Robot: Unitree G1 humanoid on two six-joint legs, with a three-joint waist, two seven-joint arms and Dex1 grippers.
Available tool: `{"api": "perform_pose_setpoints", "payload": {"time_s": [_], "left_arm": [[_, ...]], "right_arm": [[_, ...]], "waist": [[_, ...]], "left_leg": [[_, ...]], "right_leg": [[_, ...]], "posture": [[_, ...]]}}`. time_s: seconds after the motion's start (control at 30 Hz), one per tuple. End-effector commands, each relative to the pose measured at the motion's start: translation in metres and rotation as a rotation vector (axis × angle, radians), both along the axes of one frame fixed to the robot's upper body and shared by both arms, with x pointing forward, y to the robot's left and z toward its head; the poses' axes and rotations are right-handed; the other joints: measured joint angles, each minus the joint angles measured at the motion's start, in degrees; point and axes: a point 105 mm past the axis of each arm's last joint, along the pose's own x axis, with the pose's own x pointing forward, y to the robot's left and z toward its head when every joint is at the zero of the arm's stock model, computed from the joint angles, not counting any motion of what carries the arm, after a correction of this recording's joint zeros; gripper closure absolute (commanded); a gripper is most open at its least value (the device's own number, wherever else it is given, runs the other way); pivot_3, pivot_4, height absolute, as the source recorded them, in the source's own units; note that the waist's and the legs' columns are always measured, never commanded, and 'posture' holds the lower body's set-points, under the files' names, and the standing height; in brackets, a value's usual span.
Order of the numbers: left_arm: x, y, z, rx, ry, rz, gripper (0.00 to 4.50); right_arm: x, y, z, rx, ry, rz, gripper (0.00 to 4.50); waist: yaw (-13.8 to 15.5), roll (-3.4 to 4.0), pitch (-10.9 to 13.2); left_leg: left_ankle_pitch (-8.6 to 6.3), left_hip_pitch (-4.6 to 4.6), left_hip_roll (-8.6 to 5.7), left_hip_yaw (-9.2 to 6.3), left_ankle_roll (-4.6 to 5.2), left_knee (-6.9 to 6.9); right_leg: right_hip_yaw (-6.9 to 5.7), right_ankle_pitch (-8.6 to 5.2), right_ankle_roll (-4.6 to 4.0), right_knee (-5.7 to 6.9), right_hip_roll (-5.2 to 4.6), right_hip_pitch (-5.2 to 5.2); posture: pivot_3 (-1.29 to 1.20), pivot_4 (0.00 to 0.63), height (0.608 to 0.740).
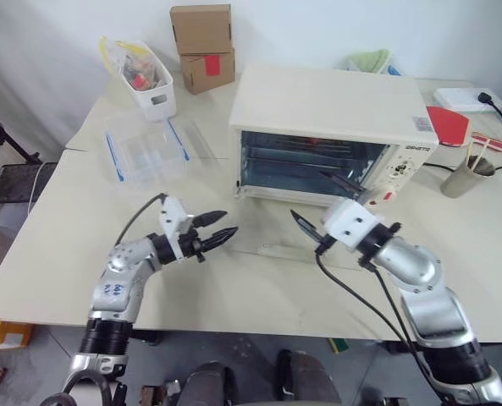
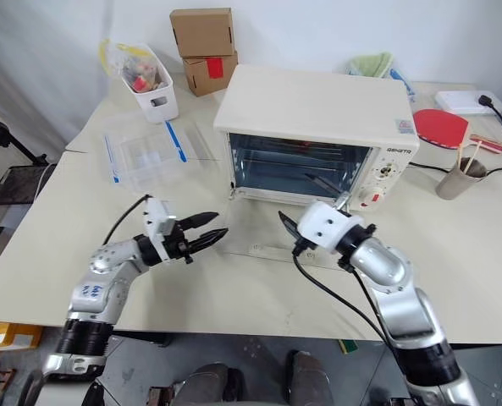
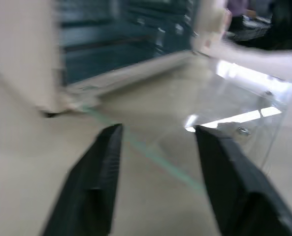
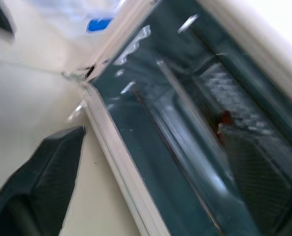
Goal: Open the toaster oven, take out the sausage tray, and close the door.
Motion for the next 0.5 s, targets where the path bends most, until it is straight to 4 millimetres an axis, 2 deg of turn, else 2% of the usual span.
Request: {"api": "perform_pose_setpoints", "payload": {"time_s": [0.03,0.13,0.3,0.5], "left_arm": [[-0.012,0.016,0.021,-0.04,-0.072,0.054,0.82],[-0.022,0.022,0.022,-0.051,-0.061,0.073,0.04],[-0.03,0.018,0.02,-0.057,-0.045,0.067,0.04],[-0.029,0.009,0.022,-0.056,-0.049,0.049,0.04]], "right_arm": [[0.023,0.005,0.013,-0.085,-0.144,-0.083,0.0],[0.047,0.005,0.019,-0.175,-0.231,-0.172,0.0],[0.075,0.009,0.025,-0.257,-0.3,-0.243,0.0],[0.088,0.025,0.028,-0.3,-0.344,-0.209,0.0]], "waist": [[-0.3,0.0,0.0],[-0.4,0.0,0.0],[-1.3,0.0,0.0],[-1.7,0.0,0.0]], "left_leg": [[0.0,0.0,0.0,0.0,0.0,0.0],[0.0,0.01,0.01,-0.03,-0.01,0.0],[0.0,-0.02,0.01,-0.04,-0.01,-0.01],[0.0,-0.03,0.04,-0.03,-0.01,-0.04]], "right_leg": [[0.0,0.0,0.0,-0.01,-0.01,0.0],[-0.02,0.0,0.0,0.01,-0.02,0.0],[-0.07,-0.01,-0.02,0.01,0.0,0.0],[-0.07,-0.01,-0.02,0.03,0.08,-0.02]], "posture": [[0.0,0.15,0.74],[0.0,0.15,0.74],[0.0,0.15,0.74],[0.0,0.15,0.74]]}}
